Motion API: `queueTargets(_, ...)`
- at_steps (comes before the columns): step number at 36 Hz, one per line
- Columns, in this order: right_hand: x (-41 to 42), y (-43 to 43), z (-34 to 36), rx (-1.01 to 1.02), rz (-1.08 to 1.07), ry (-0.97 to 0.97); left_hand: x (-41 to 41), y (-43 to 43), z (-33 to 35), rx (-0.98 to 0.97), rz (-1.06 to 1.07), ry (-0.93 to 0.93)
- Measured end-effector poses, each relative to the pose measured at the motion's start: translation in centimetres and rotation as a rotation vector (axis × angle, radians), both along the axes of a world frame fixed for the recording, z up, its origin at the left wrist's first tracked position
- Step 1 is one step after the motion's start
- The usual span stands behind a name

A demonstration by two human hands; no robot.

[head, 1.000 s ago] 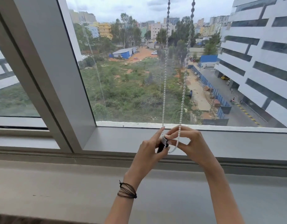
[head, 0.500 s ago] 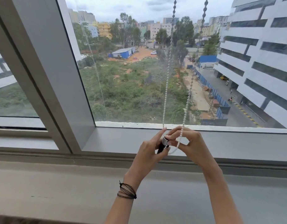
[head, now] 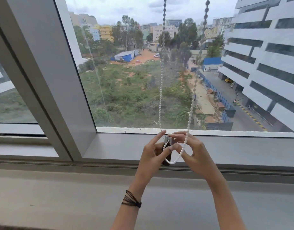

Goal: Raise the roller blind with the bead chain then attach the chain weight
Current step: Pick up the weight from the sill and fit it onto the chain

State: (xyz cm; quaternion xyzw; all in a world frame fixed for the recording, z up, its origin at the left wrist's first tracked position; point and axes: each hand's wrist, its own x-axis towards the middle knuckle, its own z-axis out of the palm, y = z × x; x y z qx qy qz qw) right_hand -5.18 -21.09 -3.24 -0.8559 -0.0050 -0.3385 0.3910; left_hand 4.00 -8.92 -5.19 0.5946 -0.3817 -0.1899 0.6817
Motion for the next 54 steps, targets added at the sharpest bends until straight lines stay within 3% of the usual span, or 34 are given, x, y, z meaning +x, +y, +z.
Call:
queueTargets(5,-0.2,0.3,-1.2,-0.157,0.021,0.151,0.7,0.4,0.2,-0.048,-0.065,0.163)
queueTargets(9,0.3,0.6,-1.8,-0.330,-0.058,0.101,1.0,0.6,0.4,-0.027,-0.096,0.203)
queueTargets(16,0.7,1.1,-1.6,-0.303,-0.122,0.030,0.5,0.7,0.8,-0.099,-0.181,0.324)
queueTargets(28,0.4,1.0,-1.5,-0.326,-0.119,0.040,0.0,0.7,0.5,-0.078,-0.175,0.351)
queueTargets(38,0.4,1.0,-3.2,-0.407,-0.149,0.101,0.5,0.6,0.0,-0.021,-0.053,0.254)
queueTargets(45,1.1,1.3,-5.6,-0.589,-0.270,0.039,0.3,0.5,-0.9,-0.021,0.069,0.199)
queueTargets(50,0.8,1.8,-6.8,-0.371,-0.170,-0.125,0.0,0.6,-1.3,0.015,0.068,0.173)
queueTargets(54,0.7,2.4,-8.5,-0.136,-0.274,-0.246,-0.3,0.6,-1.9,0.023,0.060,0.175)
